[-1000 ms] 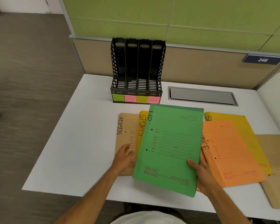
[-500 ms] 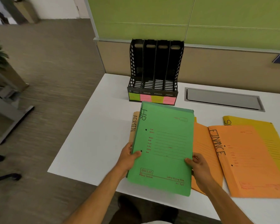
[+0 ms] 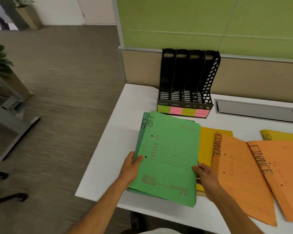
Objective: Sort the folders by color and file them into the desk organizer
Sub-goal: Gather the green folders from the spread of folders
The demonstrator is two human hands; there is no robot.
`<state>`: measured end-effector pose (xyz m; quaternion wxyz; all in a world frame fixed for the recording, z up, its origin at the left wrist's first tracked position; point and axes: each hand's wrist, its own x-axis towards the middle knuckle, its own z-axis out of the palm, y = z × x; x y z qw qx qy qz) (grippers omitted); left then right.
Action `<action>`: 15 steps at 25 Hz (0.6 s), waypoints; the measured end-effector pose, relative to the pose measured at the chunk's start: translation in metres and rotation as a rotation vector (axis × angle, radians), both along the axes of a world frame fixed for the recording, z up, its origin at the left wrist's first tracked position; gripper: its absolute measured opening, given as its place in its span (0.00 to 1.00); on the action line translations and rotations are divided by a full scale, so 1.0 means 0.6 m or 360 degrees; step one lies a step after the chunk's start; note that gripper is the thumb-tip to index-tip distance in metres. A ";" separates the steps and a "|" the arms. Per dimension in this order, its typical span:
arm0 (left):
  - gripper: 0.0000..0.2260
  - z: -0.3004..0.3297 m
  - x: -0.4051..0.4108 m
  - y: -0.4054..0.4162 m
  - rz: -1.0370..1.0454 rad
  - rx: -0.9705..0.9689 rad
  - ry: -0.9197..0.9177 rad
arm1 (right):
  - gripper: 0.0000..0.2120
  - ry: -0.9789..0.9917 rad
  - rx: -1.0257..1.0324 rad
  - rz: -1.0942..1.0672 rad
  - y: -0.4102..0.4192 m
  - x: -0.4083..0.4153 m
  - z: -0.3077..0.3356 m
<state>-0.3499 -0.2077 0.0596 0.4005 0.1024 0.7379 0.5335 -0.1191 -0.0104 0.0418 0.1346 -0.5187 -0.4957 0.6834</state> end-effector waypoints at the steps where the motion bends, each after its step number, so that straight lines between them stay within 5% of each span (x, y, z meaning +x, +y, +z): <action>1: 0.08 -0.004 -0.022 -0.014 -0.0013 -0.0004 0.0014 | 0.07 -0.0006 0.0038 -0.0002 -0.014 -0.020 -0.004; 10: 0.07 -0.019 -0.132 -0.086 -0.0020 0.0021 -0.0024 | 0.09 -0.0205 0.0486 -0.0119 -0.095 -0.143 -0.047; 15: 0.09 -0.037 -0.167 -0.115 0.0015 0.0008 -0.0087 | 0.17 -0.0226 0.0541 0.0116 -0.102 -0.186 -0.020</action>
